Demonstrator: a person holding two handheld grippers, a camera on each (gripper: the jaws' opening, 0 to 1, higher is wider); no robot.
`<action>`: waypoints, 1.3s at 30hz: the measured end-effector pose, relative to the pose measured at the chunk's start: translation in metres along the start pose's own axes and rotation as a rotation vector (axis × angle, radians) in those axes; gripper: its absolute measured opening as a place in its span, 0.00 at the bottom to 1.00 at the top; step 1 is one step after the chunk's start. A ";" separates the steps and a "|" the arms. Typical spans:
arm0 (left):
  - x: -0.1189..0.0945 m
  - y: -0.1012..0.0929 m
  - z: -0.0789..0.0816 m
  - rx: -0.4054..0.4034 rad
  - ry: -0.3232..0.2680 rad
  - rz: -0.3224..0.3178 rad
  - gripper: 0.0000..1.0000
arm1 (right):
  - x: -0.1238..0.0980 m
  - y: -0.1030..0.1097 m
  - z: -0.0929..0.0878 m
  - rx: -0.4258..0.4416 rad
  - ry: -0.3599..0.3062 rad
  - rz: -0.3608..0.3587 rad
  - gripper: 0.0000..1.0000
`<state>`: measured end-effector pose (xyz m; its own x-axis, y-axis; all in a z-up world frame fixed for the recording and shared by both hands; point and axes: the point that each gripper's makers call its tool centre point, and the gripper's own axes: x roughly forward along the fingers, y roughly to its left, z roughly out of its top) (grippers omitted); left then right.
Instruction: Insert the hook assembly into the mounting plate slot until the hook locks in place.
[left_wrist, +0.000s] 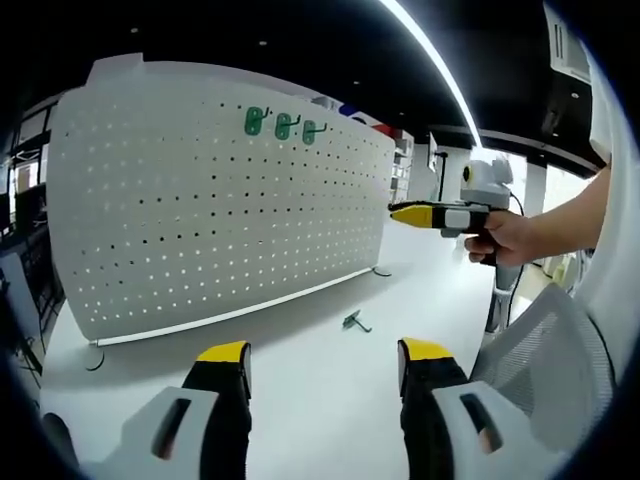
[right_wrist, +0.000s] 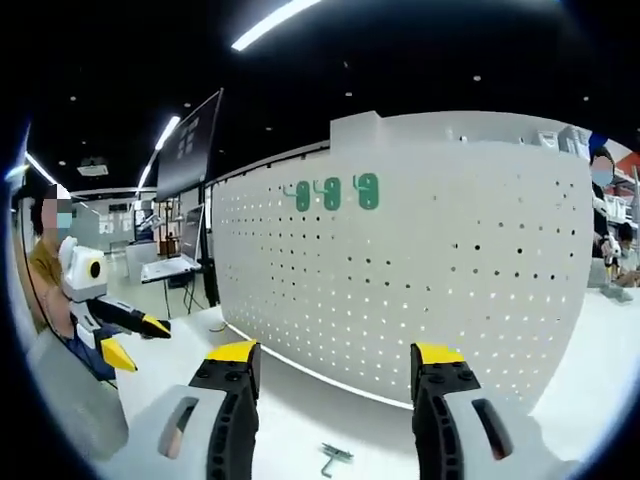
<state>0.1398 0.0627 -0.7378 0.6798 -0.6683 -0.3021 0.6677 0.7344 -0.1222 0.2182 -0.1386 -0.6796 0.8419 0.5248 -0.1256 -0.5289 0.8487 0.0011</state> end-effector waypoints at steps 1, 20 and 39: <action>0.000 0.000 0.000 0.001 -0.001 -0.002 0.61 | -0.003 0.000 -0.003 0.003 0.008 -0.002 0.59; 0.000 0.004 -0.006 -0.005 0.008 0.000 0.62 | -0.033 0.011 -0.043 0.034 0.104 0.024 0.60; 0.000 0.007 -0.011 -0.008 0.028 -0.007 0.62 | -0.053 0.023 -0.069 0.038 0.183 0.044 0.60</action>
<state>0.1411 0.0697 -0.7494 0.6666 -0.6698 -0.3271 0.6695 0.7309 -0.1322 0.1540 -0.1512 -0.7413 0.7828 0.5435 -0.3029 -0.5571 0.8291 0.0480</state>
